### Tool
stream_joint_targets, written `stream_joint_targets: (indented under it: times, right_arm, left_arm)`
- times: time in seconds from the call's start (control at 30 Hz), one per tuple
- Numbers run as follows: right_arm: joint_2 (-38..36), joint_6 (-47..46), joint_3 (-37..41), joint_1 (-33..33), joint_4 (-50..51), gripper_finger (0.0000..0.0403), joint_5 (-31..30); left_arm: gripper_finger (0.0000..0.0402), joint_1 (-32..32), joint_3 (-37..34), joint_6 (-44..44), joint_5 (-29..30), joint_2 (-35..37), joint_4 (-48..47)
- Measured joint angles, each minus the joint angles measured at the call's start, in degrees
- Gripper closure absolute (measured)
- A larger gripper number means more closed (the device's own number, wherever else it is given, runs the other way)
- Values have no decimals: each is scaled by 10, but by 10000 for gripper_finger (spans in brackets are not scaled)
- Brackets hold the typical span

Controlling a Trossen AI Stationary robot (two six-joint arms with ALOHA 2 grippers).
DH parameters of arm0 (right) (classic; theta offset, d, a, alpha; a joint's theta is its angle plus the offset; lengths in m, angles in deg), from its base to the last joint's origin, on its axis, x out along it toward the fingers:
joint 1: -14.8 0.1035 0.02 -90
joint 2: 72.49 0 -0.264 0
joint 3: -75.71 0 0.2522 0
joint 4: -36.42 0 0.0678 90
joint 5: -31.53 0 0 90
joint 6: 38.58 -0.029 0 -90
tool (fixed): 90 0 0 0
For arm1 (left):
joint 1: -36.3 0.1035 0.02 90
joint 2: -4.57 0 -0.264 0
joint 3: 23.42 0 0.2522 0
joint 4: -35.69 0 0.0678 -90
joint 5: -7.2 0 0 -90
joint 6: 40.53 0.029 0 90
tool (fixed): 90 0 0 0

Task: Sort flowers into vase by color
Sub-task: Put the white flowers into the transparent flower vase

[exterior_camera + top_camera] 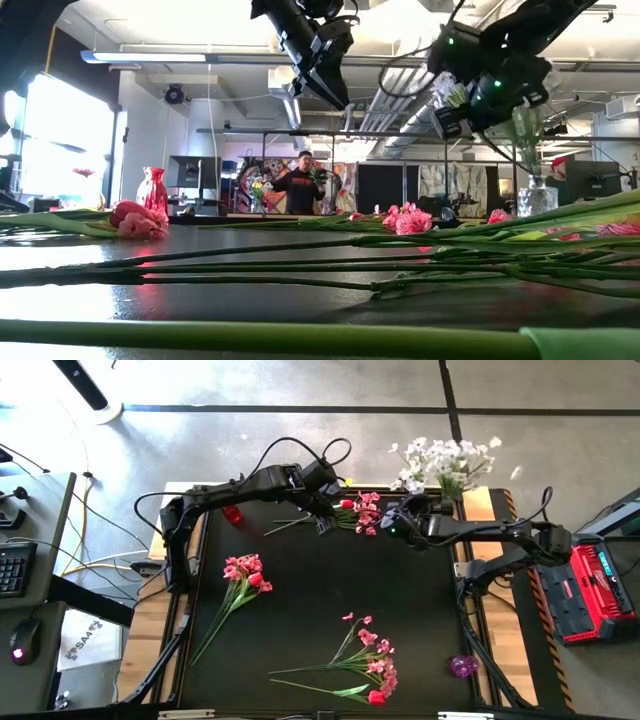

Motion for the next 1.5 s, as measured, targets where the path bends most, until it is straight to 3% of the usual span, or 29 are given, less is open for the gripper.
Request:
stream_joint_targets:
  times: [0.1,0.53,0.73,1.13,1.5]
  right_arm:
    - [0,-47,0,-1,28,403,11]
    - [-93,-27,1,-1,30,402,2]
    - [-120,-124,1,-19,78,402,20]
    - [-45,-304,1,-22,199,402,54]
    - [-23,-299,0,-22,202,383,87]
  left_arm:
    - [324,0,0,-4,1,0,0]
    - [324,0,0,-4,10,0,1]
    - [324,0,0,2,16,0,2]
    - [324,-1,0,2,16,0,2]
    - [324,-16,0,2,25,-1,0]
